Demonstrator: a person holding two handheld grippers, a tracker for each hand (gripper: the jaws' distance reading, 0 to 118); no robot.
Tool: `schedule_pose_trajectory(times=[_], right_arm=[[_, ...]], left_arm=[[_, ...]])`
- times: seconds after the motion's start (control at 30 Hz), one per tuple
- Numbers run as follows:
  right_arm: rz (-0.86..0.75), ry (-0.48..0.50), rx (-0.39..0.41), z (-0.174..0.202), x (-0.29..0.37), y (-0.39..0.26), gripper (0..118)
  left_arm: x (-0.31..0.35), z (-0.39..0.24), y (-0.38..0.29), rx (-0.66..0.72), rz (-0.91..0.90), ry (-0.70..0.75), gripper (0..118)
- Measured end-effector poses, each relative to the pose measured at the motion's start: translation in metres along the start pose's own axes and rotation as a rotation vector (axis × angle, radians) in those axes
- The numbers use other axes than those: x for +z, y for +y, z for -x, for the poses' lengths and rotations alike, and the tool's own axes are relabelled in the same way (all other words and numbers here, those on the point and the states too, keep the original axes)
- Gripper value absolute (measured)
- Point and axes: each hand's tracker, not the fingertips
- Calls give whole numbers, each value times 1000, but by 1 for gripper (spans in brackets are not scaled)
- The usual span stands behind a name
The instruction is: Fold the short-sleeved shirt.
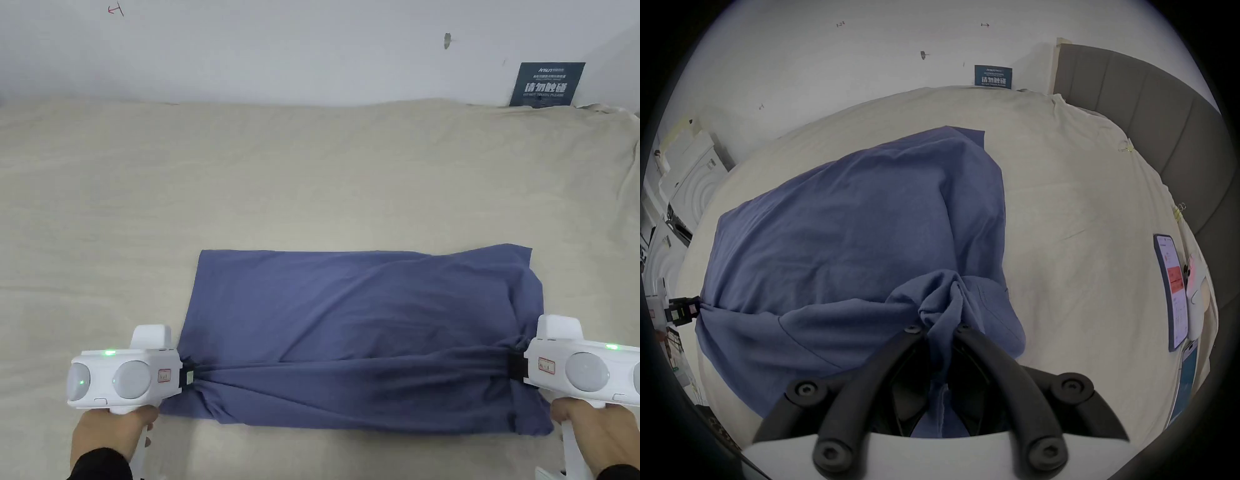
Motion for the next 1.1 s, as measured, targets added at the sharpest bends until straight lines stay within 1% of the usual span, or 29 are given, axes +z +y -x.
schedule_pose_trajectory(times=[0.03, 0.1, 0.13, 0.17, 0.23, 0.27, 0.3, 0.33, 0.37, 0.53, 0.63, 0.73, 0.8, 0.83, 0.87, 0.9, 0.93, 0.97, 1.0, 1.03, 1.1], right_arm=[[0, -4, -1, 3, 2, 0, 7], [-2, -14, 9, 9, 7, 1, 8], [-5, -14, 15, 3, 6, 3, 16], [-15, -12, 19, 0, 10, 3, 30], [-56, -8, 26, 2, 27, 3, 44], [-80, -9, 33, 0, 38, 2, 52], [-126, -1, 36, 1, 51, 2, 73], [-174, 15, 37, 1, 67, 0, 85], [-214, 23, 36, 2, 80, -1, 85], [-390, 34, 56, -2, 158, -13, 85], [-472, 26, 69, 0, 195, -29, 85], [-531, 13, 64, 0, 219, -47, 84], [-563, 3, 59, 1, 230, -60, 80], [-577, -8, 60, 2, 234, -66, 76], [-586, -18, 62, 3, 237, -72, 70], [-597, -28, 67, 3, 240, -77, 61], [-610, -34, 70, 4, 241, -82, 41], [-618, -37, 71, 4, 242, -86, 17], [-622, -41, 74, 5, 242, -90, 0], [-628, -48, 81, 5, 241, -93, 0], [-632, -35, 97, 6, 239, -97, 0]], left_arm=[[0, 0, 1, 4, 6, 1, 5], [5, 1, 3, 16, 13, 0, 18], [8, 1, 4, 38, 19, -15, 33], [12, 1, 6, 57, 14, -22, 51], [26, 3, 9, 111, -10, -37, 67], [33, 3, 9, 130, -31, -36, 73], [43, 2, 9, 148, -64, -37, 88], [55, 2, 8, 148, -111, -48, 99], [65, 2, 8, 148, -150, -61, 102], [128, -5, -1, 118, -293, -42, 102], [152, -7, -14, 89, -345, -30, 102], [171, -12, -31, 76, -373, -15, 101], [180, -16, -44, 63, -396, 5, 95], [184, -18, -52, 51, -413, 12, 86], [187, -19, -59, 39, -435, 10, 71], [191, -20, -66, 27, -453, 3, 55], [193, -20, -73, 17, -466, -4, 34], [195, -21, -78, 17, -475, -14, 3], [196, -21, -84, 20, -486, -21, 0], [200, -23, -89, 20, -523, -36, 0], [203, -27, -96, 19, -514, -27, 0]])
